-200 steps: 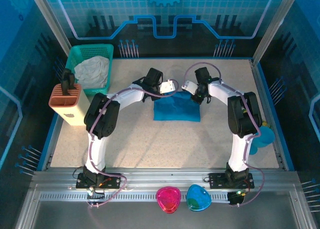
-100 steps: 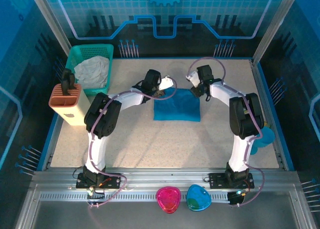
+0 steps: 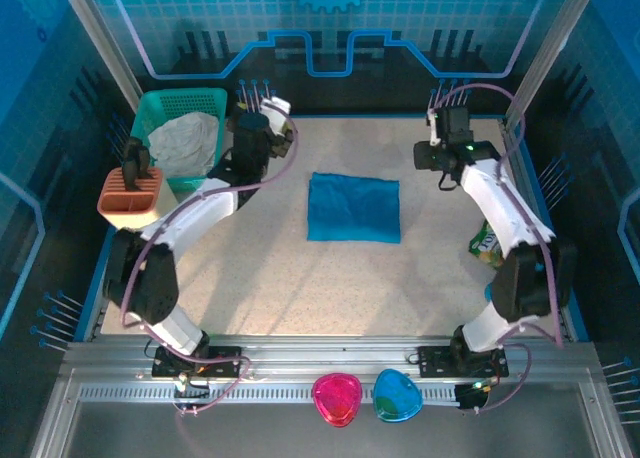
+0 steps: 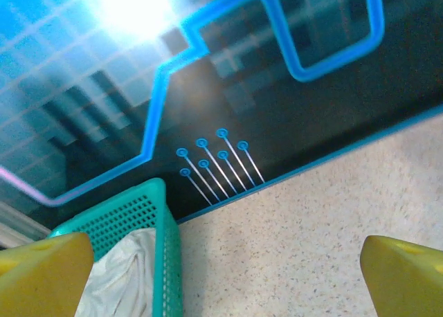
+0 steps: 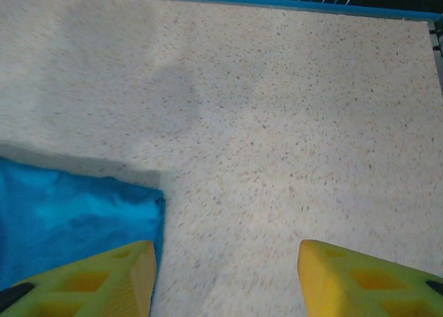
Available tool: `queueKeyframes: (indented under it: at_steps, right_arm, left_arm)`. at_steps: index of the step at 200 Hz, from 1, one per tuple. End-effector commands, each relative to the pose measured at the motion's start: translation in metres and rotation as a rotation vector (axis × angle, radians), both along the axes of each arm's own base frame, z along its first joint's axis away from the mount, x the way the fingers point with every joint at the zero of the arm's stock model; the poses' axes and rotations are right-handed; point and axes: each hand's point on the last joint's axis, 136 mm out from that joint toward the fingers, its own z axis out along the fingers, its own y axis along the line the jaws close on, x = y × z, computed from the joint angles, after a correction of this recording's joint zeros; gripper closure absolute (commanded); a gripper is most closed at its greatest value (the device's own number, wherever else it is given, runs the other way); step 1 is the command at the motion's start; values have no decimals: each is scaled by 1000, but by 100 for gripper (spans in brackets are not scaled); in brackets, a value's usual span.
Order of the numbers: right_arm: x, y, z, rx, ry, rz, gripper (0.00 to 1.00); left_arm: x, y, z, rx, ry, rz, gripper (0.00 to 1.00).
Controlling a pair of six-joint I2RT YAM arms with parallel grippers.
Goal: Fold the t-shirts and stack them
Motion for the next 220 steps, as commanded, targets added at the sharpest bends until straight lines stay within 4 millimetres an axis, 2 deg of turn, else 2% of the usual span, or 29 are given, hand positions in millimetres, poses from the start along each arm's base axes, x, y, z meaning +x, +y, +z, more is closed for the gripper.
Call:
queueKeyframes:
  at_steps: [1, 26, 42, 56, 69, 81, 104, 140, 170, 220]
  right_arm:
    - [-48, 4, -6, 139, 104, -28, 43]
    - [-86, 11, -6, 242, 158, -15, 42]
    - [-105, 14, -10, 304, 186, -38, 42]
    - [-118, 25, -15, 377, 200, -21, 31]
    - [-124, 34, -22, 436, 201, -9, 21]
    - [-125, 39, -31, 468, 207, -9, 21]
    - [-119, 44, -53, 486, 256, -20, 30]
    - [-106, 51, -96, 504, 340, -47, 42]
    - [-97, 59, -132, 502, 404, -56, 46]
    - [-77, 72, -171, 490, 471, -56, 48]
  left_arm:
    - [-30, 17, 3, -156, 140, 92, 1]
    - [-69, 17, 4, -266, 295, 89, 3]
    - [-97, 8, -1, -353, 385, 28, 5]
    - [-119, 6, -10, -447, 442, 37, 8]
    - [-134, 3, -26, -517, 507, 44, 11]
    - [-141, -2, -43, -559, 561, 47, 15]
    - [-138, -15, -78, -569, 656, 55, 18]
    - [-116, -48, -132, -528, 797, 50, 19]
    - [-99, -73, -168, -514, 843, 58, 18]
    - [-80, -99, -222, -489, 917, 90, 18]
